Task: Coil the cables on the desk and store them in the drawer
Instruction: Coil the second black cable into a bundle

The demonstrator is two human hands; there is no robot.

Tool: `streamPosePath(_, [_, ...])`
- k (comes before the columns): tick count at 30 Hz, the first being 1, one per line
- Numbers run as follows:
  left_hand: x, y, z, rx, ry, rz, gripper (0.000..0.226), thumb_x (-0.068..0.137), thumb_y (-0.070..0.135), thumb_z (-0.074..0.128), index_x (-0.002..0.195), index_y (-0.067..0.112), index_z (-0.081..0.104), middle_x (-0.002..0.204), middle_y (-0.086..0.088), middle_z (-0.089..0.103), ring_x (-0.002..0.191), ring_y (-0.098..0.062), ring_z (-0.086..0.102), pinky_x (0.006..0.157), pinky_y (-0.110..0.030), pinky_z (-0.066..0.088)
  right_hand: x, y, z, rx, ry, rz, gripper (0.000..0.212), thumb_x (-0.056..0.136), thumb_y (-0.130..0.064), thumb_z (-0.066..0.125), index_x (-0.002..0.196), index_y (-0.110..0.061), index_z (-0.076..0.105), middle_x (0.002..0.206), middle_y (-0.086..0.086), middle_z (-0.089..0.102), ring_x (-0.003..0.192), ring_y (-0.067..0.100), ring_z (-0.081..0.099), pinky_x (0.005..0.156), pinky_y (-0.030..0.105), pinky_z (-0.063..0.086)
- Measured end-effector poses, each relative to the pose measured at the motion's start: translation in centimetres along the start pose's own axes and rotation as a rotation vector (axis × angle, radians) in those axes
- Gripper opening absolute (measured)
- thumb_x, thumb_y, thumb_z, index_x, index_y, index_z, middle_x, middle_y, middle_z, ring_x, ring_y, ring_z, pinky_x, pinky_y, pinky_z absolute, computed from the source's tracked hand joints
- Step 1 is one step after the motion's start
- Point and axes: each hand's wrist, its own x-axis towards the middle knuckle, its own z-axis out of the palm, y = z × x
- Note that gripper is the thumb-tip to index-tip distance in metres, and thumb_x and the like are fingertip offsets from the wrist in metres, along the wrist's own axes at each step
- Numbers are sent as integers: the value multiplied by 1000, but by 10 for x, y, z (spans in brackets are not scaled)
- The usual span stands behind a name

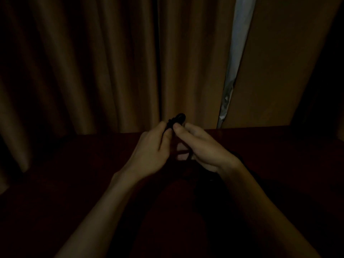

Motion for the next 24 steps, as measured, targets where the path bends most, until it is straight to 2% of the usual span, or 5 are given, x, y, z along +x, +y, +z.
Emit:
streamPosePath(8, [2,-8,-4,-122,-3,-210,27,109,26,41,96,18,63,72,5,66,59,-7,60,54,-24,46,-7,-3,-10,1,-150,42,26,104,-37,50,104,-15,64,96,2,67,95,16,68,81,37,55])
streamPosePath(12, [3,-7,-3,-320,5,-311,29,109,25,41,94,13,62,66,8,58,56,-8,52,51,-26,41,-8,-4,-6,170,-241,18,20,100,-37,53,97,-22,65,61,-2,42,52,9,47,80,41,53])
streamPosePath(15, [4,-7,-7,-519,11,-427,29,110,21,40,94,8,61,64,7,52,47,0,44,42,-15,33,-7,-4,-15,118,-220,13,24,102,-35,53,105,-13,61,60,-7,30,46,4,26,58,25,41])
streamPosePath(19, [3,-12,-4,-527,-28,-503,32,110,22,41,88,8,60,64,2,49,44,-6,38,40,-18,29,-8,-1,-25,-333,-83,42,34,102,-41,56,102,-11,72,62,-12,51,59,4,45,56,18,37])
streamPosePath(24, [4,-14,-2,-608,-70,-577,33,109,27,42,92,7,62,60,6,50,47,-7,39,43,-20,30,-6,2,-31,-441,11,0,50,99,-56,52,86,-15,77,70,-5,59,71,9,57,75,25,44])
